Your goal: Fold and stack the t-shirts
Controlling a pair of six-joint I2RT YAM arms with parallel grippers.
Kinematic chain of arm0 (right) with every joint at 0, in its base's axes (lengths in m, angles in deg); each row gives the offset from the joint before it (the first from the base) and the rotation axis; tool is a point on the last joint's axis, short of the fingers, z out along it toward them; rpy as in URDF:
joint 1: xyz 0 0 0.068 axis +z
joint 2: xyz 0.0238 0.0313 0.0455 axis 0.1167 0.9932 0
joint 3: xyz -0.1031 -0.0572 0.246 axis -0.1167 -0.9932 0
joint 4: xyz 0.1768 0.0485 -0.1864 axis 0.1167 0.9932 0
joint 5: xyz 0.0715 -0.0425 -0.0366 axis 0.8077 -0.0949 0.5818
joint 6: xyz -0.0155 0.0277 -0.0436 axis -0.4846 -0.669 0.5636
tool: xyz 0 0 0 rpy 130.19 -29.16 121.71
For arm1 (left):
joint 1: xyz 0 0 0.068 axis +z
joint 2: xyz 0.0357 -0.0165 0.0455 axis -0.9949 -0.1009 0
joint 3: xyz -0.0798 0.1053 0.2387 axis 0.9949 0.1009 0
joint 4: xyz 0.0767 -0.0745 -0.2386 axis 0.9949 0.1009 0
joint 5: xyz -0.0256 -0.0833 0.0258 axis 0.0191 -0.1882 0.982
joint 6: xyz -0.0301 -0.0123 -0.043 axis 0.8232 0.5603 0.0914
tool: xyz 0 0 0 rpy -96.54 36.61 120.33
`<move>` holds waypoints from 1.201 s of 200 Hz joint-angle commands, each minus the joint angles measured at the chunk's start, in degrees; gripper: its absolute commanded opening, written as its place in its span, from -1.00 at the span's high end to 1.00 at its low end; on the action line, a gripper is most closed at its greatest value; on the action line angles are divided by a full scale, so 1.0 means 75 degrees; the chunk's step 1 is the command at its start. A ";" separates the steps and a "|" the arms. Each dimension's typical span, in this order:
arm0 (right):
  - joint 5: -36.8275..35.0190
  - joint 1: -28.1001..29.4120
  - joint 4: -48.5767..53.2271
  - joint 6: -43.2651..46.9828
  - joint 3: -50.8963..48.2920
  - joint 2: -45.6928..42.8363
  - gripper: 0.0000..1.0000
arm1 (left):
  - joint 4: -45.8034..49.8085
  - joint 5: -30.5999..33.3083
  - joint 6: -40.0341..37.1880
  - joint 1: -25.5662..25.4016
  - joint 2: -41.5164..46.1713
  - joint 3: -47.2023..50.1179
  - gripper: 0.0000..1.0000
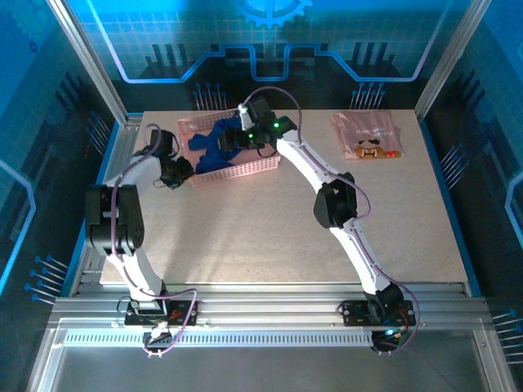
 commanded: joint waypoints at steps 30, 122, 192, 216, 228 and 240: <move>-0.1132 0.0507 0.0631 0.0281 0.0113 0.0663 -0.87 | -0.0188 -0.1092 0.2591 -0.1352 0.0938 0.2282 0.99; -0.0944 0.0049 -0.0528 -0.1137 0.0845 -0.0186 1.00 | -0.1292 -0.0853 0.4273 -0.2032 0.1280 0.2940 1.00; 0.0390 -0.1198 -0.2220 -0.2306 -0.0858 -0.4711 1.00 | -0.1178 -0.0302 0.4503 -0.0475 0.0624 0.1691 1.00; 0.0318 -0.1723 -0.2283 -0.2222 -0.1656 -0.5982 1.00 | -0.1331 -0.0153 0.4871 0.0313 0.0417 0.1345 1.00; 0.0439 -0.1891 -0.1812 -0.2040 -0.1678 -0.6289 1.00 | -0.1226 0.0085 0.4976 0.0606 0.0357 0.1084 1.00; 0.0505 -0.1966 -0.1340 -0.1777 -0.1778 -0.6543 1.00 | -0.1158 0.0320 0.5147 0.0839 0.0301 0.0861 1.00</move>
